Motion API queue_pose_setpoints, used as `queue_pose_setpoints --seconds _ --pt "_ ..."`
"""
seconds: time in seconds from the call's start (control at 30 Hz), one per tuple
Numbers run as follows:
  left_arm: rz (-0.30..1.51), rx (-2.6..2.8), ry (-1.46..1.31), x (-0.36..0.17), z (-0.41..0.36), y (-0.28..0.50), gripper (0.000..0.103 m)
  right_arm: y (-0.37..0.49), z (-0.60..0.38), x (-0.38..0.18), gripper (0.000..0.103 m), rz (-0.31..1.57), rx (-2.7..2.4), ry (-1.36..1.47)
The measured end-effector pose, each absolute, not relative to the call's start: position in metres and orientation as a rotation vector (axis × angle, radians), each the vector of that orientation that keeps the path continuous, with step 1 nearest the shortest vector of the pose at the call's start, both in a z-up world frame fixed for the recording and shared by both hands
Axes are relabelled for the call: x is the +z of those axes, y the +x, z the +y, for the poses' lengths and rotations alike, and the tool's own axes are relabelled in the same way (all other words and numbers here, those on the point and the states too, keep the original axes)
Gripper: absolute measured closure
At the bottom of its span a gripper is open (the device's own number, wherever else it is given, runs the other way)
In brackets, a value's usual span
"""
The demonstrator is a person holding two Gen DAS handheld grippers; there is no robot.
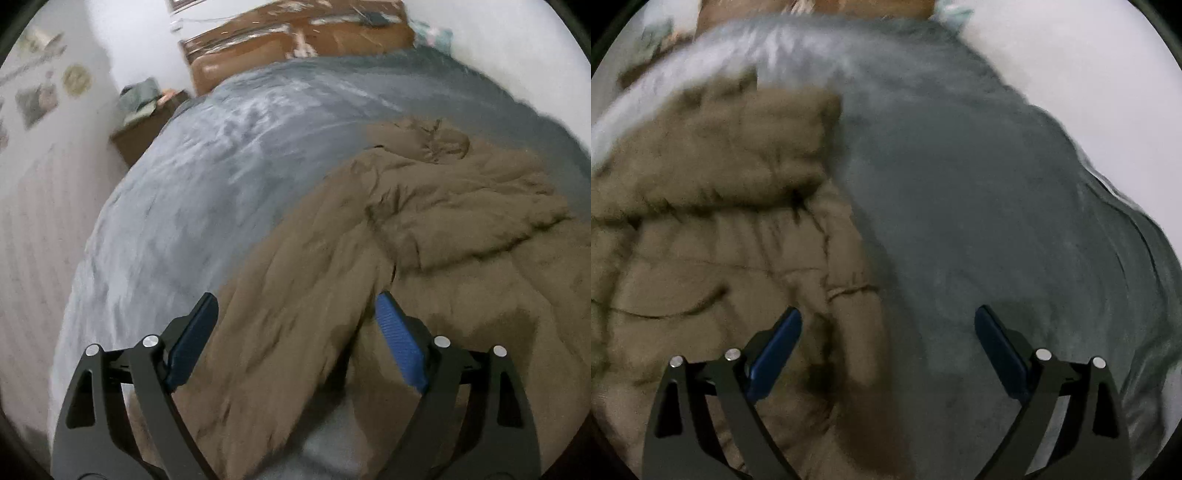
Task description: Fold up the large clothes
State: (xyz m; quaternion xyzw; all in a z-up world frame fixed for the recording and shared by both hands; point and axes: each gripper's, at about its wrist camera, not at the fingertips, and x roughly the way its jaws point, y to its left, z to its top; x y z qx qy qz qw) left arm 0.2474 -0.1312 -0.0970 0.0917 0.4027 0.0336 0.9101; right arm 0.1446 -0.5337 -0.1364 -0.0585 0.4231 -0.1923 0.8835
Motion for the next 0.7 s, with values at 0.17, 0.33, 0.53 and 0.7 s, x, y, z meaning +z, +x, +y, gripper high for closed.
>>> queue_pose_setpoints --seconds 0.17,0.33,0.53,0.7 --pt "0.872 0.220 0.071 -0.120 -0.057 0.180 0.012 0.100 -0.463 -0.064 0.005 0.608 -0.250 -0.035" --pt "0.895 0.372 -0.115 -0.136 0.004 0.138 0.013 0.081 -0.405 -0.048 0.004 0.480 -0.105 -0.017" --pt "0.936 0.486 -0.252 -0.156 0.048 0.120 0.014 0.082 -0.372 -0.065 0.004 0.471 -0.111 -0.191" --pt "1.021 0.517 -0.345 -0.181 0.068 0.120 0.014 0.086 -0.387 -0.072 0.004 0.526 -0.099 -0.122"
